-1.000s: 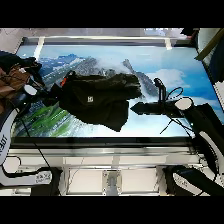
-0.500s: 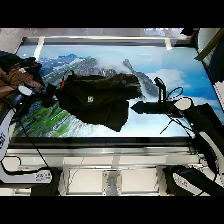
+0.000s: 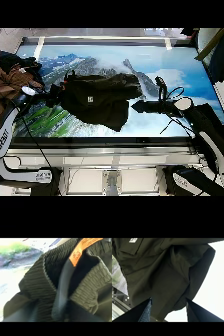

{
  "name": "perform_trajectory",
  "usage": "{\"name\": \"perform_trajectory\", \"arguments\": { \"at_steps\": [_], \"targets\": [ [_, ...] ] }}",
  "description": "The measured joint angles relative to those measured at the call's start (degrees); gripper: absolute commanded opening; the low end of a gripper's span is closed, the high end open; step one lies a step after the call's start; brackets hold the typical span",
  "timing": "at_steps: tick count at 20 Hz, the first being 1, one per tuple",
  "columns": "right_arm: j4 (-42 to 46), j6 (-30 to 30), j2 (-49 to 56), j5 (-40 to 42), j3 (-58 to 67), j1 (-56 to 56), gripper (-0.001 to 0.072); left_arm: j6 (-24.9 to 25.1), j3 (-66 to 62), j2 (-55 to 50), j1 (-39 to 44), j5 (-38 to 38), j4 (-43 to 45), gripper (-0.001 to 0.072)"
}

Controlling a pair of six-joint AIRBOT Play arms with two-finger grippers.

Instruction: Fold the clothes and pants, and hang the long-sleeved shirts on hangers.

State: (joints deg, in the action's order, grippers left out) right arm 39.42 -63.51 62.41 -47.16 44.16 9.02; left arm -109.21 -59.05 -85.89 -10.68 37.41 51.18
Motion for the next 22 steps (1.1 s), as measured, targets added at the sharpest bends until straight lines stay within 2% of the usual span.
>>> {"name": "perform_trajectory", "arguments": {
  "at_steps": [1, 2, 7, 11, 14, 19, 22],
  "targets": [
    [0.0, 0.0, 0.0, 0.1, 0.0, 0.0, 0.0479, 0.2, 0.0, 0.0, 0.0, -0.1, -0.1, 0.0048],
    [0.0, 0.0, 0.0, 0.1, 0.0, 0.0, 0.0479, 0.3, 0.0, -0.1, 0.1, -0.1, -0.2, 0.0024],
    [0.2, -0.2, -0.1, -1.6, 0.0, -0.4, 0.0479, 3.0, 0.0, 0.8, -0.9, 0.2, -0.3, 0.0024],
    [4.8, -1.7, -0.2, -7.3, 0.0, -1.2, 0.0479, 5.6, 0.0, 3.7, -5.2, 1.4, -0.2, 0.0023],
    [7.0, -3.3, -0.2, -7.6, -0.8, -1.2, 0.048, 7.4, 0.0, 5.0, -7.7, 3.8, -0.2, 0.0023],
    [4.7, -4.3, 5.0, -6.2, -1.9, 4.3, 0.0481, 8.7, 0.0, 5.6, -8.8, 5.1, -0.1, 0.0023],
    [1.2, -2.8, 10.8, -4.5, -2.0, 9.9, 0.0482, 9.0, 0.0, 5.7, -9.0, 5.4, -0.1, 0.0023]
  ]
}}
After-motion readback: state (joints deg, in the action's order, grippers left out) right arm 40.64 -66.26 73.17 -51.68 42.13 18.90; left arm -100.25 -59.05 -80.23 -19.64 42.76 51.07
